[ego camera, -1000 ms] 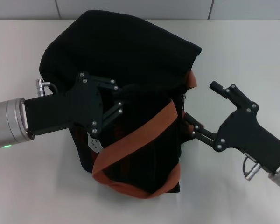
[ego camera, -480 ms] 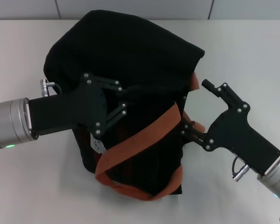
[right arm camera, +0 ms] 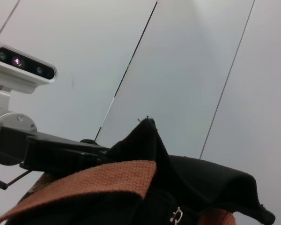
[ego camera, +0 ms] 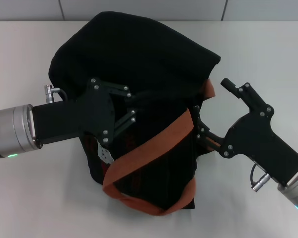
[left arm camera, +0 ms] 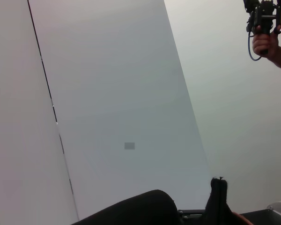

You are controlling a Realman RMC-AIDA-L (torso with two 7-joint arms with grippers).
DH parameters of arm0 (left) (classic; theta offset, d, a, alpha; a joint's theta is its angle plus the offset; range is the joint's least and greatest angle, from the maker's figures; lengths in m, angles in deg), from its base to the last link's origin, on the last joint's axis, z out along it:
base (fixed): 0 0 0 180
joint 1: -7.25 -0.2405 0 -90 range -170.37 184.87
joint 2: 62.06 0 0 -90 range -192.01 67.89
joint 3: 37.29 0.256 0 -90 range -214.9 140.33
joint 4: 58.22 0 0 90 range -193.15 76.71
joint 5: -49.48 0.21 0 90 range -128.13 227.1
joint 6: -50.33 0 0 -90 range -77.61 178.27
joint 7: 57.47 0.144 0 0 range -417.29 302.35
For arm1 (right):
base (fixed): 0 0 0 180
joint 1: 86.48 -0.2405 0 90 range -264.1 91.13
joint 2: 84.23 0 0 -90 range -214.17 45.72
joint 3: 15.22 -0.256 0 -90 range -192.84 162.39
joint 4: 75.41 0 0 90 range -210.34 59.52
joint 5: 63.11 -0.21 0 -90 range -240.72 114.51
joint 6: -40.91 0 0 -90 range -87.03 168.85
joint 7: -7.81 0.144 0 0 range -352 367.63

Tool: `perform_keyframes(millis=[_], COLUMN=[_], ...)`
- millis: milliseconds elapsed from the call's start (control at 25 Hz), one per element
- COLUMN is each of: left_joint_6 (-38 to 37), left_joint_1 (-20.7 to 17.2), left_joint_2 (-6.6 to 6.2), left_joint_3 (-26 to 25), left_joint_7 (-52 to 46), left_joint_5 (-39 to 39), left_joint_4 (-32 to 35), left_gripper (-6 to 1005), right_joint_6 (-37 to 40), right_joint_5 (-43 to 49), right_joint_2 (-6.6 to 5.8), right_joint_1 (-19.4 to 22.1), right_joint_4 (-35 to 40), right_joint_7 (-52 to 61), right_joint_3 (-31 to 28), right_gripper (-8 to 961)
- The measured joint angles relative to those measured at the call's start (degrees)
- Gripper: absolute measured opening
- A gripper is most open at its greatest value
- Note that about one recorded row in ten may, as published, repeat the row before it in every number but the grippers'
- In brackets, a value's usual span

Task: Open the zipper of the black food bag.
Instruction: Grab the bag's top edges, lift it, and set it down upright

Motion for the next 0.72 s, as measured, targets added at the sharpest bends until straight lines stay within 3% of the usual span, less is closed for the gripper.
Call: perform_keyframes(millis=[440,720], left_joint_6=[0.4,0.5], left_joint_1=[0.6,0.8], left_joint_2=[0.01,0.06], left_joint_3=[0.0,0.0], left_joint_7=[0.4,0.7], left_joint_5=[0.1,0.1], left_joint_4=[-1.5,-2.3], left_gripper=[100,100], right_joint_6=[0.0,0.3], right_joint_5=[0.0,0.0], right_joint_2=[0.0,0.0], right_joint_1=[0.4,0.6], right_joint_4=[0.0,0.0], right_joint_7=[0.0,0.0], right_joint_3=[0.0,0.0], right_gripper=[733,426])
